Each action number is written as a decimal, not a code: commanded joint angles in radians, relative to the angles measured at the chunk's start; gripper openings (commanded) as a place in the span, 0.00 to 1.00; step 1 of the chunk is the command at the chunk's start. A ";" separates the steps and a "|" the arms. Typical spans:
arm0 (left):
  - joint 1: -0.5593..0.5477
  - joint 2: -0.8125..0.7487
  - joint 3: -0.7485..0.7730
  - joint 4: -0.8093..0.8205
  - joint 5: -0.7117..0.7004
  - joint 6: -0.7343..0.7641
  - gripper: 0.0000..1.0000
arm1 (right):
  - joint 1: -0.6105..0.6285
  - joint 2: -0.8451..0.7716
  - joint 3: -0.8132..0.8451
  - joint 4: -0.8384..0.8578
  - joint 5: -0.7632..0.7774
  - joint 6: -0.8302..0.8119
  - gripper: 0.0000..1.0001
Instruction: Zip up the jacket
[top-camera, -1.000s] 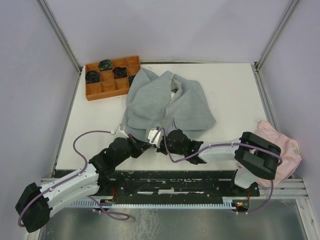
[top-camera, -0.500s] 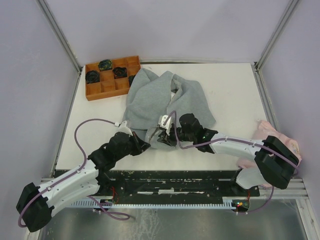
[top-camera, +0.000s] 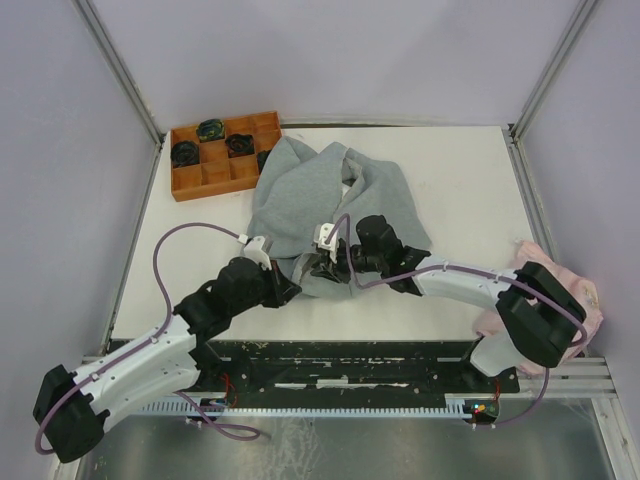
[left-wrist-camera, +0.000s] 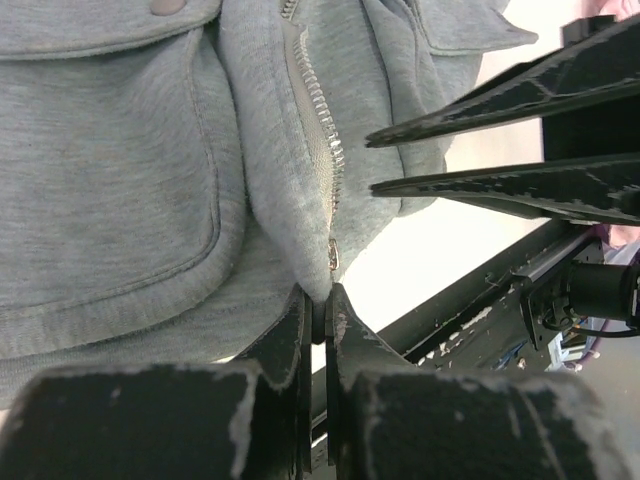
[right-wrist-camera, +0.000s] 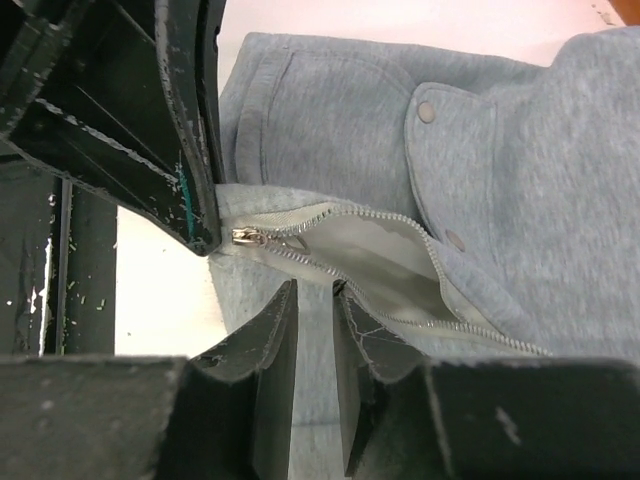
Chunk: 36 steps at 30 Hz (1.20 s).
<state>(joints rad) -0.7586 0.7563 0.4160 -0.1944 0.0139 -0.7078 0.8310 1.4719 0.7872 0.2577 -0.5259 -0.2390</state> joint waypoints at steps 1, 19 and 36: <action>0.005 -0.029 0.025 0.032 0.046 0.050 0.03 | 0.002 0.057 0.069 0.085 -0.081 -0.032 0.26; 0.004 -0.034 0.014 0.069 0.087 0.047 0.03 | 0.011 0.153 0.112 0.029 -0.227 -0.161 0.28; 0.005 -0.033 0.013 0.043 0.072 0.041 0.03 | 0.011 0.100 0.022 -0.010 -0.122 -0.216 0.40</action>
<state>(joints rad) -0.7586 0.7334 0.4160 -0.1905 0.0807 -0.7052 0.8360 1.6119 0.8364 0.2451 -0.6460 -0.4442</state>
